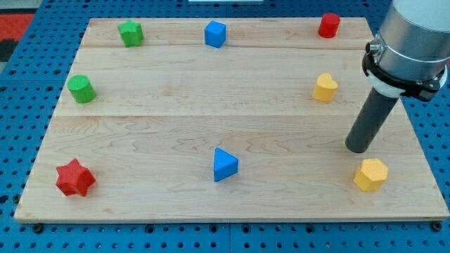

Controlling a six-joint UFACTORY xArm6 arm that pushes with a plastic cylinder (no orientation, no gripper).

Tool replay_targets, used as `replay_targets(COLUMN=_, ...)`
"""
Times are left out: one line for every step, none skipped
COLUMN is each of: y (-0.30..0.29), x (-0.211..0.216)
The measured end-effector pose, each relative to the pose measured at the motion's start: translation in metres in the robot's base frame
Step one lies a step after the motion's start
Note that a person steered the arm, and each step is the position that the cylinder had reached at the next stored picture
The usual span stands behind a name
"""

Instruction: Nudge the yellow heart left a bit

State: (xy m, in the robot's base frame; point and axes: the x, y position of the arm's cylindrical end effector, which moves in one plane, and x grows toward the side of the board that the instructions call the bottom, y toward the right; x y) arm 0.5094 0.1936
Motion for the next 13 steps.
replay_targets(y=0.005, x=0.000)
replay_targets(y=0.005, x=0.000)
replay_targets(y=0.014, x=-0.003)
replay_targets(y=0.023, x=-0.003)
replay_targets(y=0.023, x=-0.003)
replay_targets(y=0.035, x=-0.028)
replay_targets(y=0.037, x=-0.031)
replay_targets(y=0.036, x=-0.050)
replay_targets(y=0.036, x=-0.056)
replay_targets(y=0.036, x=-0.075)
replay_targets(y=0.031, x=-0.098)
replay_targets(y=0.028, x=-0.108)
replay_targets(y=0.028, x=-0.108)
